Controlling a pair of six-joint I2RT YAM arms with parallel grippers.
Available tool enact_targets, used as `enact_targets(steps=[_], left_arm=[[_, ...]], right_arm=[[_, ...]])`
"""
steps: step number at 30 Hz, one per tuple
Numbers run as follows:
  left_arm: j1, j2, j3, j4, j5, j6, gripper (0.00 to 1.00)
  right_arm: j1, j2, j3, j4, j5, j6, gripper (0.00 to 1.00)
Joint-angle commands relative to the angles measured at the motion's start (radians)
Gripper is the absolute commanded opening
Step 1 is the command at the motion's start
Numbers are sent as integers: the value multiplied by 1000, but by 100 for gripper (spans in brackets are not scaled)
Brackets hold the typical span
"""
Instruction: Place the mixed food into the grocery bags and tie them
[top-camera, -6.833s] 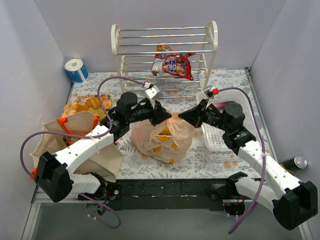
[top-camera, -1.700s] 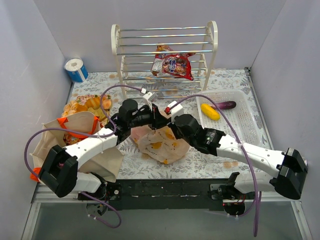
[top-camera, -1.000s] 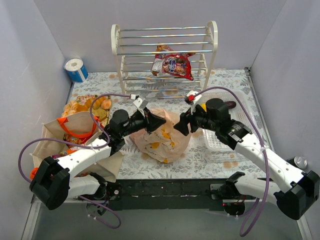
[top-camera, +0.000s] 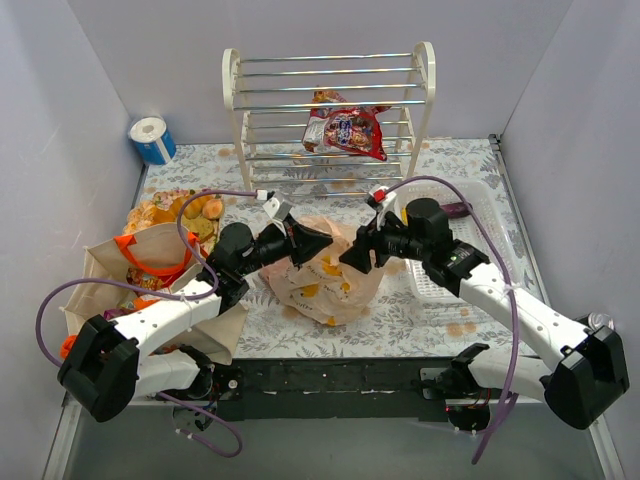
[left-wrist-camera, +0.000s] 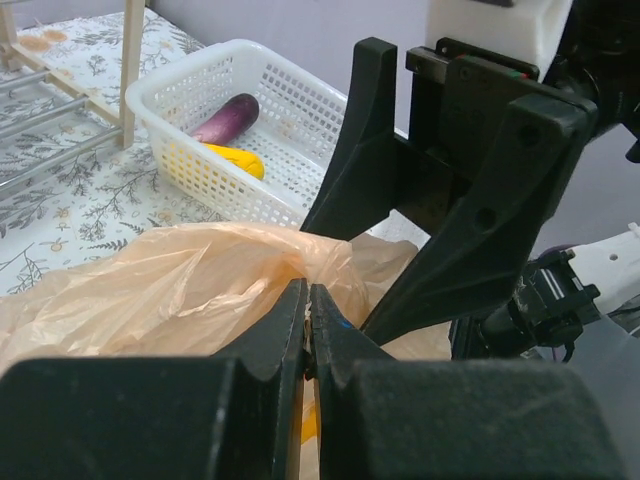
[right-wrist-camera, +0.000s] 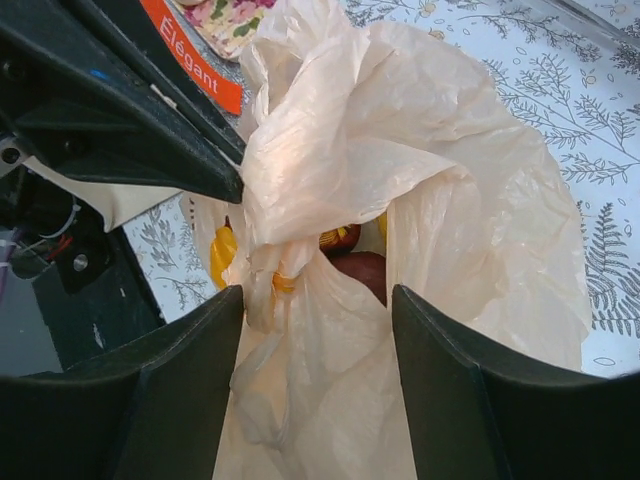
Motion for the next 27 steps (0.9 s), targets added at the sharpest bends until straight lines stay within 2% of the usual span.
enact_targets(steps=[1, 2, 4, 8, 11, 12, 15, 16, 18, 19, 23, 27], left_arm=[[-5, -55, 9, -18, 3, 68, 0], [-5, -61, 11, -29, -8, 80, 0], [-5, -71, 13, -40, -5, 103, 0], [-5, -55, 23, -42, 27, 112, 0], [-5, -37, 28, -39, 30, 112, 0], [-5, -34, 31, -40, 32, 112, 0], [-5, -17, 49, -74, 15, 117, 0], [-5, -12, 55, -84, -9, 117, 0], [-5, -3, 66, -103, -37, 97, 0], [-5, -2, 72, -112, -49, 77, 0], [-5, 7, 86, -120, -71, 2, 0], [-5, 24, 108, -138, -59, -62, 0]], right_arm=[[-109, -42, 36, 55, -88, 30, 68], [-146, -49, 33, 55, -175, 42, 65], [-232, -56, 42, 55, -246, 56, 59], [-295, -17, 42, 94, -419, 59, 50], [-300, 32, 45, 110, -470, 46, 43], [-300, 47, 46, 113, -481, 45, 43], [-297, 24, 43, 136, -518, 42, 52], [-295, 0, 28, 179, -510, 47, 59], [-289, -90, -16, 219, -496, 33, 66], [-289, -117, -24, 226, -443, 27, 71], [-277, -165, -1, 113, -346, -30, 72], [-125, -169, 23, 66, -219, -114, 73]])
